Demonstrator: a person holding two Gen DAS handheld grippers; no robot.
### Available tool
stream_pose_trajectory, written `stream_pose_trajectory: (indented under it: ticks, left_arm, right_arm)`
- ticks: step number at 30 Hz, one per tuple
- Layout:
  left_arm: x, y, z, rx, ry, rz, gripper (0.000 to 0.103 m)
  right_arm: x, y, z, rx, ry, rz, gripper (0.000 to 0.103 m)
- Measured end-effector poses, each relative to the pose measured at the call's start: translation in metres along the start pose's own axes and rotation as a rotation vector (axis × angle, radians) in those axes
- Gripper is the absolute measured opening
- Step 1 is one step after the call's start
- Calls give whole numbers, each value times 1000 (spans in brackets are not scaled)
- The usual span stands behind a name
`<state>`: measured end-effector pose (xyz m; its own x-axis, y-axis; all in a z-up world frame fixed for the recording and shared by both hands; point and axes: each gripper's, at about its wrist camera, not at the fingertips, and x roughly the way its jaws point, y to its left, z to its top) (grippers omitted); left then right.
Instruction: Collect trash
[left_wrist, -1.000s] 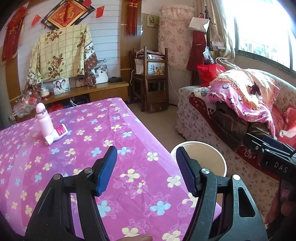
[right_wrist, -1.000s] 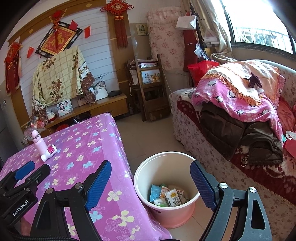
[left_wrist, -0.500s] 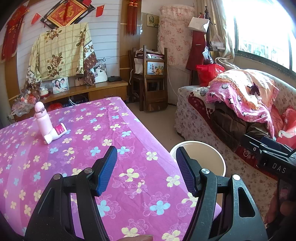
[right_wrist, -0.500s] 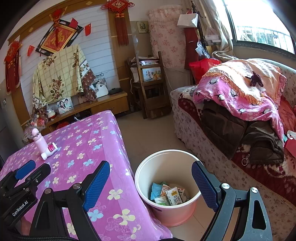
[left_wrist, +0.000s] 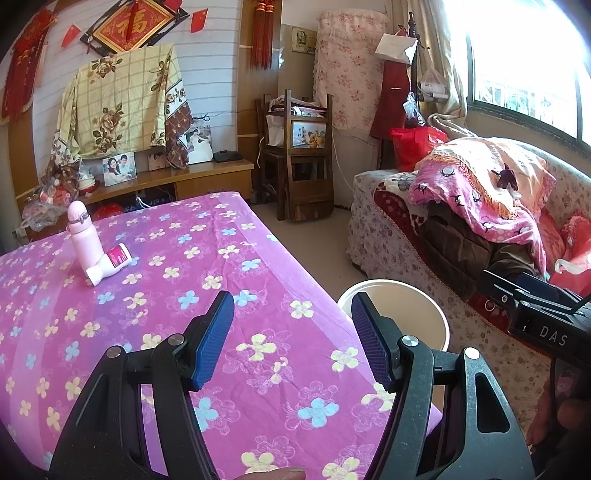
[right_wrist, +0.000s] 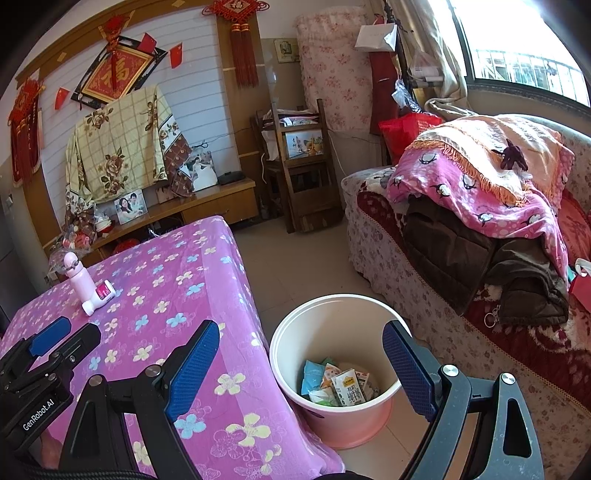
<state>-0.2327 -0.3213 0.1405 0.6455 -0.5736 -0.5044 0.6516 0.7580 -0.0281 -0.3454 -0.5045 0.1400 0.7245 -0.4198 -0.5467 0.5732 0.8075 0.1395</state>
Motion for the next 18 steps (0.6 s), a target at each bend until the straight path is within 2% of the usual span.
stream_pose_trajectory:
  ticks: [11, 14, 18]
  left_arm:
    - [2, 3, -3, -6, 2, 5, 65]
    - [2, 4, -3, -11, 0, -15, 71]
    - [0, 5, -4, -11, -6, -16, 73]
  right_arm:
    - [2, -2, -2, 5, 3, -8, 89]
    - [3, -4, -3, 11, 4, -6, 89]
    - [3, -6, -2, 21, 7, -2, 90]
